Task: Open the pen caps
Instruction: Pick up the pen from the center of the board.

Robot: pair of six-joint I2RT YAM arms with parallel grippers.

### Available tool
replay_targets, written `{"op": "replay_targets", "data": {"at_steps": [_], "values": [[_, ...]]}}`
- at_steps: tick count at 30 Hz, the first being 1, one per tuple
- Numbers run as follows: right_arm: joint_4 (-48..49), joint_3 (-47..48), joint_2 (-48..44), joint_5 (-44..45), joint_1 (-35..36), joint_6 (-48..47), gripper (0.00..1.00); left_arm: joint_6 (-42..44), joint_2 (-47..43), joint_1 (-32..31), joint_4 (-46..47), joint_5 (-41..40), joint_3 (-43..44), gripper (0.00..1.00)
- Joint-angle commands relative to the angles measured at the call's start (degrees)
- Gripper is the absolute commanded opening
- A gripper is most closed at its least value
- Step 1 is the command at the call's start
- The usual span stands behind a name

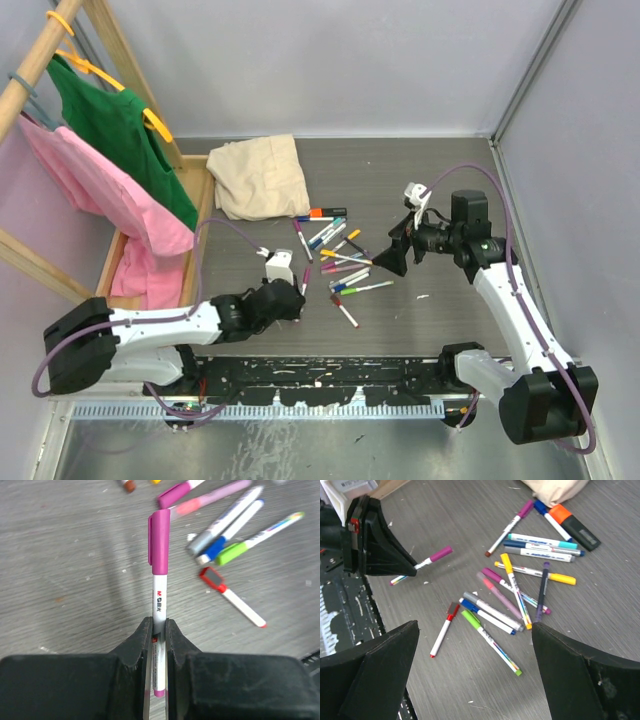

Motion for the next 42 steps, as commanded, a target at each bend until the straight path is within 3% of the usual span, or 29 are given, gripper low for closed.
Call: {"op": "replay_targets", "data": {"at_steps": [1,16,28,42], "values": [[-0.4,0.1,-0.3,-6.2,0.8,-2.6,1.0,7.5,-5.3,0.2,20.0,4.6,-3.9,0.0],[1.7,-2.0,0.1,-12.9,3.5,-2.6,1.0,10.3,-11.0,2.3,50.6,10.6,-14.1,0.0],[9.1,-3.7,0.9,-14.0,5.5,4.9,1.0,5.1,-13.0,7.2,58.2,15.6,-14.3,0.0],[19.1,-5.7,2.1,-16.9,7.2,15.3,1.0,-1.2,-5.0,11.0,69.3,18.3,-12.3,0.0]]}}
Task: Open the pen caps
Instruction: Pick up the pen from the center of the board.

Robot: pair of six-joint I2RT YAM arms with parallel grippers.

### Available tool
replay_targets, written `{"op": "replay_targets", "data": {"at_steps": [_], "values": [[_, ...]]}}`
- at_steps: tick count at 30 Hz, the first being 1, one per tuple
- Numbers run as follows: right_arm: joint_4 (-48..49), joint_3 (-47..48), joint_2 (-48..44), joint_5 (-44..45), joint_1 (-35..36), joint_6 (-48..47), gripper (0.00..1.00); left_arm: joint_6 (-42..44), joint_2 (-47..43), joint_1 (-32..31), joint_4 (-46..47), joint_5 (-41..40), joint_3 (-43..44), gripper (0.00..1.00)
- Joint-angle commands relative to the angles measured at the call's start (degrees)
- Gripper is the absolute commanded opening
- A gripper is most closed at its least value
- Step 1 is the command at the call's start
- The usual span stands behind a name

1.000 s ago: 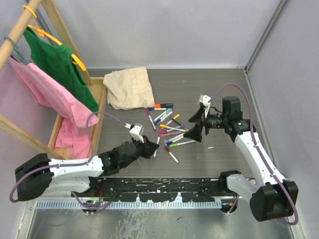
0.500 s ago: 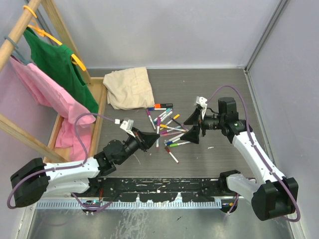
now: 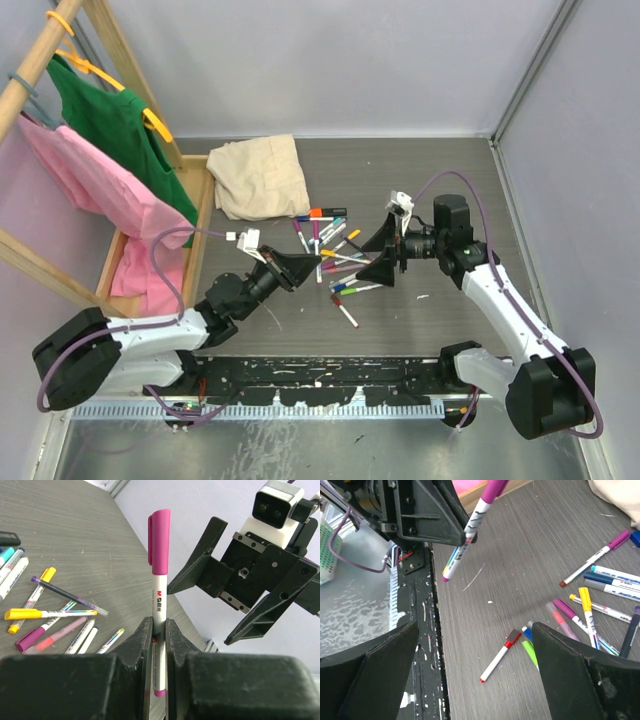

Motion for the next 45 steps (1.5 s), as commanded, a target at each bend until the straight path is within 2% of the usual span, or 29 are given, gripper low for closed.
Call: {"op": "replay_targets", "data": {"at_steps": [1,7,11,16,20,28,33,39,41,45], "values": [[7.3,0.0,0.5,-2.4,0.9,5.9,1.0,-1.8,2.8,0.6,9.9,0.5,2.5,0.0],[20.2,-2.4,1.7,-3.8,2.0,18.6,1.0,-2.8,8.2,1.5,14.7,0.8,5.4,0.0],[28.3,-5.2,2.1,-3.2,3.6,26.0,0.96,-4.9,13.3,1.6,17.9,1.0,7.3,0.0],[31.6,-6.7,2.8,0.3,5.8,28.3,0.92,-7.9,19.7,1.6,24.6,3.1,10.1,0.0],[34.4,-7.6,3.6,1.9,6.4,31.4,0.84,-10.1,23.4,1.6,26.0,6.0,12.9,0.0],[34.5,-7.4,4.4,3.6,6.8,33.4,0.57,-11.3,26.0,1.5,26.0,8.2,15.1,0.0],[34.4,-7.1,4.6,4.4,6.7,34.4,0.46,-10.6,26.0,1.4,26.0,8.4,14.7,0.0],[34.3,-6.9,5.1,5.1,6.7,35.1,0.18,-8.5,25.2,1.3,26.0,9.2,14.2,0.0],[34.2,-6.9,5.1,4.9,6.8,35.2,0.11,-7.8,24.8,1.3,26.0,9.2,14.0,0.09],[33.5,-6.3,5.0,4.1,6.8,34.4,0.02,-7.2,23.6,1.3,26.0,8.3,12.5,0.5]]}}
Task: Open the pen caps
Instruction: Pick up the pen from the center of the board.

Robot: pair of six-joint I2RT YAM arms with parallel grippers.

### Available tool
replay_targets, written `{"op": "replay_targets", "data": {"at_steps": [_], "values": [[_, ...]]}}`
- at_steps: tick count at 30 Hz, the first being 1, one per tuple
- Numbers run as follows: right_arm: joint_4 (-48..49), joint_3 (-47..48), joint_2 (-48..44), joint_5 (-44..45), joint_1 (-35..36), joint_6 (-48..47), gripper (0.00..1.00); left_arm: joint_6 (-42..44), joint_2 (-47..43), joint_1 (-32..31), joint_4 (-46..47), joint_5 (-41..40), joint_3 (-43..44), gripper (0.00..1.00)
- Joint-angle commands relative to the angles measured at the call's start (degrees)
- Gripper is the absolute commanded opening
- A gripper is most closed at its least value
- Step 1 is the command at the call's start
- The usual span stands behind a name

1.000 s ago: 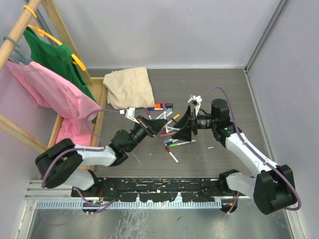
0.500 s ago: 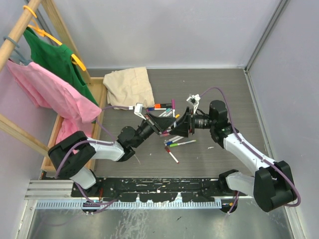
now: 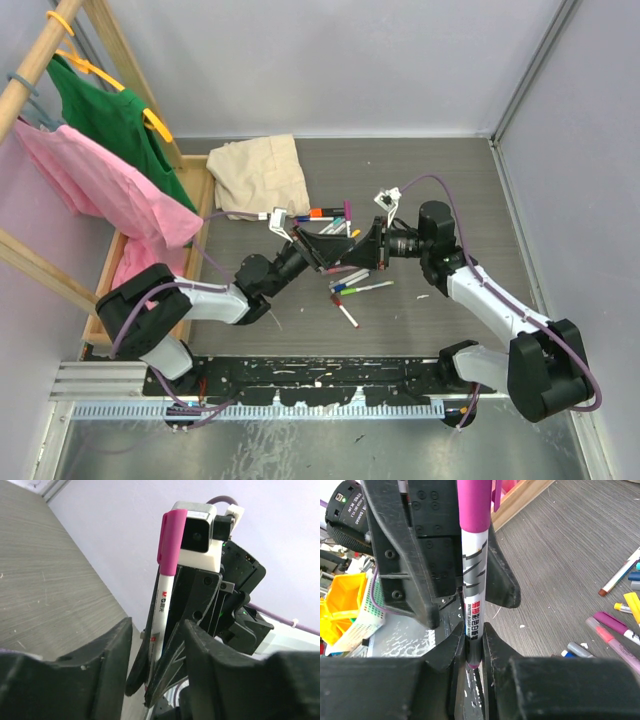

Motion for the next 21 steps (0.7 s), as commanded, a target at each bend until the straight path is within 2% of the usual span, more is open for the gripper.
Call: {"op": "replay_targets", "data": {"at_steps": [1,4,7,10,14,17,21], "values": [[0.9,2.4,-0.5,-1.4,0.2,-1.8,0.01,1.6,-3.0,0.0,3.7,-0.5,-1.5,0.57],[-5.2,4.2,-0.8,-1.7,0.0,-6.7,0.01,2.1,-5.3,0.2,3.8,-1.7,-4.0,0.75],[-11.3,6.2,-0.7,-3.1,-0.2,-13.0,0.01,2.3,-8.2,1.1,3.7,-0.9,-6.8,0.85],[-18.2,8.3,-0.9,-4.4,0.0,-21.3,0.01,-1.5,-11.0,5.4,-1.2,7.1,-7.0,0.85],[-24.7,9.8,-1.8,-2.9,0.0,-28.4,0.01,-4.8,-15.6,9.9,-20.3,16.9,-1.3,0.86],[-28.2,10.6,-2.1,1.9,0.2,-31.7,0.0,-1.9,-20.6,10.0,-31.3,17.2,1.3,0.86],[-31.3,11.5,-2.2,6.4,0.8,-34.6,0.01,2.2,-27.0,9.8,-43.1,11.5,3.2,0.86]]}}
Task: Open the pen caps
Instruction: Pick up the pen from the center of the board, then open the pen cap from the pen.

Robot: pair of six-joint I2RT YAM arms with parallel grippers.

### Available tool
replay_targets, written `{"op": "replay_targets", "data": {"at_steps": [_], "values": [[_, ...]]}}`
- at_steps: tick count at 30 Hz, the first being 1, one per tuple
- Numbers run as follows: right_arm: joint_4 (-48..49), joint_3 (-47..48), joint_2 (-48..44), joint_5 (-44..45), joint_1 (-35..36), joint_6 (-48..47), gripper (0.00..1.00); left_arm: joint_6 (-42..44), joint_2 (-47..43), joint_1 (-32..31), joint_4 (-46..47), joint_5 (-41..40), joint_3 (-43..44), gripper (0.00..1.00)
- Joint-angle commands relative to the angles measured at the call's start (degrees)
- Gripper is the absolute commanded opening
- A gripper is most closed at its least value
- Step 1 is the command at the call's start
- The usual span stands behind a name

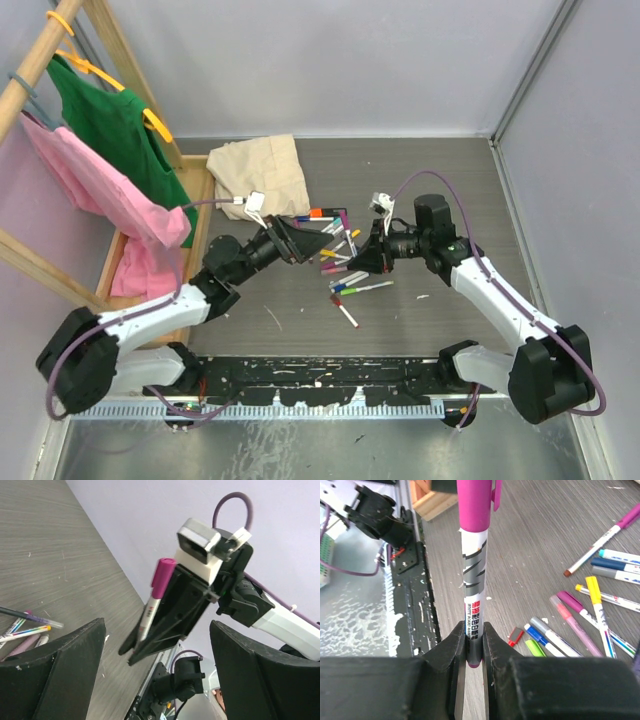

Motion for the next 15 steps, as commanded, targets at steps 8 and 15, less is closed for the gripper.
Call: {"op": "replay_targets", "data": {"at_steps": [8,15], "values": [[-5.7,3.5,-1.9,9.4,2.2,-8.6,0.01,12.1,-12.0,-7.2,-35.7,-22.0,10.9,0.83],[-5.8,3.4,-1.8,10.3,2.7,-9.1,0.01,13.9,-6.8,-11.3,-36.1,-27.7,15.7,0.76]]}}
